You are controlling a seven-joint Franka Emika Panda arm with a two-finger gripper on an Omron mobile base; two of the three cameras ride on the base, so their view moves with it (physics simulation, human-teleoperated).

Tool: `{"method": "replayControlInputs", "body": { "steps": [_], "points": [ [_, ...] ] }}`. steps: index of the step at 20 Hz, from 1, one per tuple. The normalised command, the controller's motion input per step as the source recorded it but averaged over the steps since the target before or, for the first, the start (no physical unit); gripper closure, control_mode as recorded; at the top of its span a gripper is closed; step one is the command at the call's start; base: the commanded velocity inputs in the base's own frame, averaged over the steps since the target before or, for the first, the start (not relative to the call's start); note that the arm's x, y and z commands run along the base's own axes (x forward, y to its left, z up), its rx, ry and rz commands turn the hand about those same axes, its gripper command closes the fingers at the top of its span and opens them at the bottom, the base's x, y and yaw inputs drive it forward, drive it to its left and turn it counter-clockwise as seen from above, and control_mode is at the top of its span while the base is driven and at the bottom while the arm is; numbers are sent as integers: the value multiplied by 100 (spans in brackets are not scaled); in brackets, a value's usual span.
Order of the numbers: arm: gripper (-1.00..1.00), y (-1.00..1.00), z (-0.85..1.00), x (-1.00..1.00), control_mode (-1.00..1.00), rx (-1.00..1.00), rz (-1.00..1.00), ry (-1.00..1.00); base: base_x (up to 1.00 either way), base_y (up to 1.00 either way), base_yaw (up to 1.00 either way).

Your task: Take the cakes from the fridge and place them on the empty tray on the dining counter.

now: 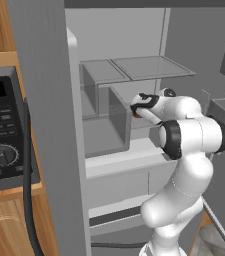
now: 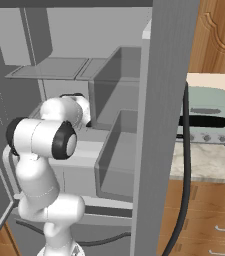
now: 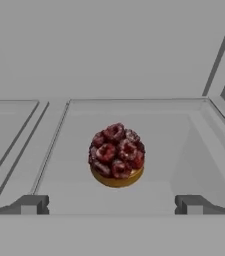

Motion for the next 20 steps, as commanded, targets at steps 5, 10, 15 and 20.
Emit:
{"method": "replayControlInputs", "body": {
  "steps": [5, 10, 15, 20],
  "points": [
    [-100, 0, -37, 32, -100, 0, 0, 0, 0, 0, 0],
    [-100, 0, -19, 49, -100, 0, 0, 0, 0, 0, 0],
    [-100, 0, -23, 41, -100, 0, 0, 0, 0, 0, 0],
    [-100, 0, -27, 35, -100, 0, 0, 0, 0, 0, 0]
  ]
}}
